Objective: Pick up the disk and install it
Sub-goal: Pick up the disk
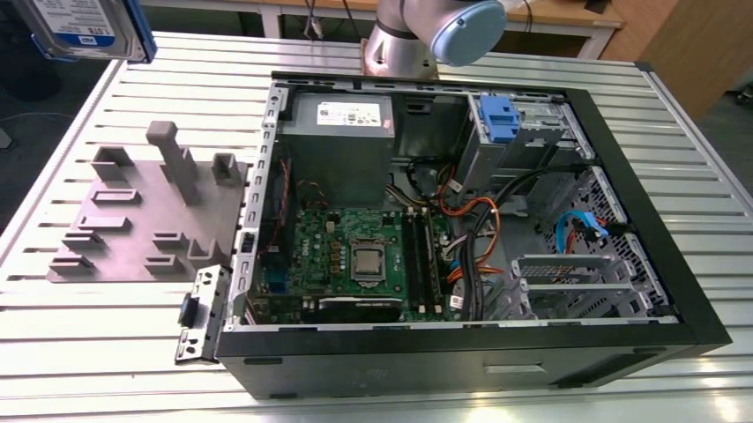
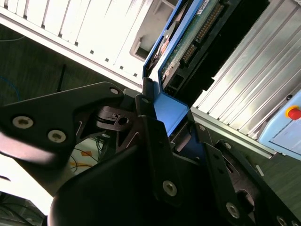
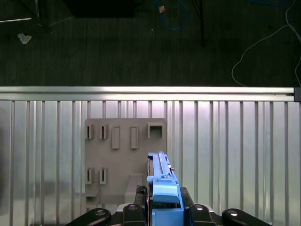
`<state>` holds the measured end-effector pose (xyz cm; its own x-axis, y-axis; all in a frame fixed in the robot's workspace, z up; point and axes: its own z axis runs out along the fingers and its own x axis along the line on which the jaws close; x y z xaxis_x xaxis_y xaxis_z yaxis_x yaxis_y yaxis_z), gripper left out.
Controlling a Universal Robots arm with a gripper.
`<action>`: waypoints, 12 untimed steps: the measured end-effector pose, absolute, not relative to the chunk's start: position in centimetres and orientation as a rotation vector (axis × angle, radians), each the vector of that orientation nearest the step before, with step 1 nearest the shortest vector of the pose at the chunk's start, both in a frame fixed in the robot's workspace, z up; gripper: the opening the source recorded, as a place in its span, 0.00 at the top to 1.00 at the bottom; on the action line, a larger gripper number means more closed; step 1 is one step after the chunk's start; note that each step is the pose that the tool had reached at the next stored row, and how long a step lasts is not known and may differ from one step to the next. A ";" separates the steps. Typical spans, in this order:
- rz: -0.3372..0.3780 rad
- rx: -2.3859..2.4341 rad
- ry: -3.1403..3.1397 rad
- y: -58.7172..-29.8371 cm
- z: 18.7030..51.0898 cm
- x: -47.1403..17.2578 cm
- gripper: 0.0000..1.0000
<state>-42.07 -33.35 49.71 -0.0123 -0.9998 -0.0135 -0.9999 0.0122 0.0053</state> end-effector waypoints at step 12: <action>0.021 -2.204 2.231 -34.4 49.7 -42.0 0.63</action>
<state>-42.03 -34.42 49.71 -0.0123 -0.9998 -0.0135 -0.9999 0.0123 0.0053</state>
